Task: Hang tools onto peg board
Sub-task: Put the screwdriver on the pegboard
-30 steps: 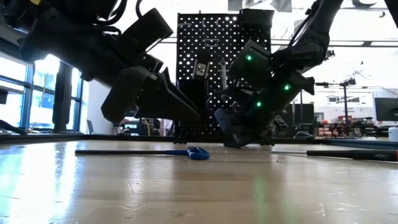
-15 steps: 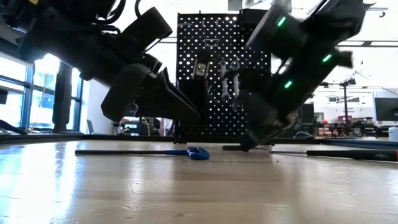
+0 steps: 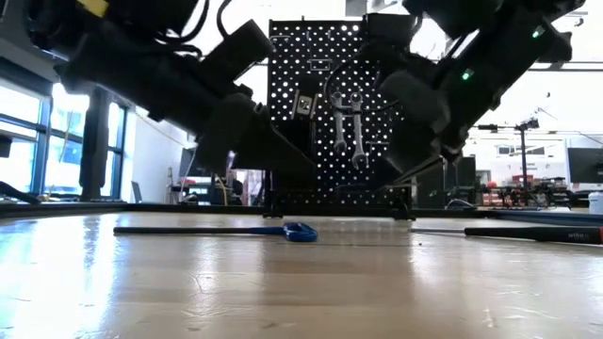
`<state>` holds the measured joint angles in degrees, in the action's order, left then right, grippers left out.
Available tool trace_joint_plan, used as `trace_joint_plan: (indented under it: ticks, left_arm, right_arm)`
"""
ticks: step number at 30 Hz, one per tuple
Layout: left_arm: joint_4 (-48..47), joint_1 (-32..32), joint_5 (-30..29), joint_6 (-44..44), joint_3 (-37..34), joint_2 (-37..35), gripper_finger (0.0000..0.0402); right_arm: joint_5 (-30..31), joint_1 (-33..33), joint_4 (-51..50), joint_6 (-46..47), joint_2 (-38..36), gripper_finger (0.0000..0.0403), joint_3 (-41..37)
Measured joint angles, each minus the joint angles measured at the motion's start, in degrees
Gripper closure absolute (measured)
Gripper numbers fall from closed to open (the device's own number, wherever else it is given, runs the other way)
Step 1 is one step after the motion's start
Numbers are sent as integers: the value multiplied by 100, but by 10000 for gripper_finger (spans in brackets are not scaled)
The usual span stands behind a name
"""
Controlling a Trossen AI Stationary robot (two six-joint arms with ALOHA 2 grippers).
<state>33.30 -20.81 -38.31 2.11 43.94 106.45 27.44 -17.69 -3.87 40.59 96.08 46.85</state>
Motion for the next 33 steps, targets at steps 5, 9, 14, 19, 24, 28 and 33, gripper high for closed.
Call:
trace_joint_plan:
  ticks: [5, 9, 14, 19, 24, 28, 33]
  left_arm:
    - [3, 244, 473, -122, 0, 0, 243]
    - [13, 354, 514, -233, 0, 0, 243]
    - [148, 497, 590, -503, -1, 0, 243]
    - [669, 848, 1777, -873, -4, 2, 243]
    - [759, 1211, 2761, -1024, -4, 4, 243]
    - [1508, 1324, 3612, -1165, -9, 2, 243]
    - [2092, 1377, 3751, -1188, -9, -35, 243]
  right_arm:
    - [-79, -112, 90, -64, -14, 398, 7]
    - [-78, -195, 118, -78, -14, 398, 9]
    - [-76, -284, 146, -125, -22, 398, 9]
    - [-72, -390, 151, -323, -207, 398, 9]
    - [77, -537, 12, -488, -578, 398, 9]
    - [252, -636, -366, -464, -922, 398, 11]
    - [518, -727, -549, -521, -1220, 398, 13]
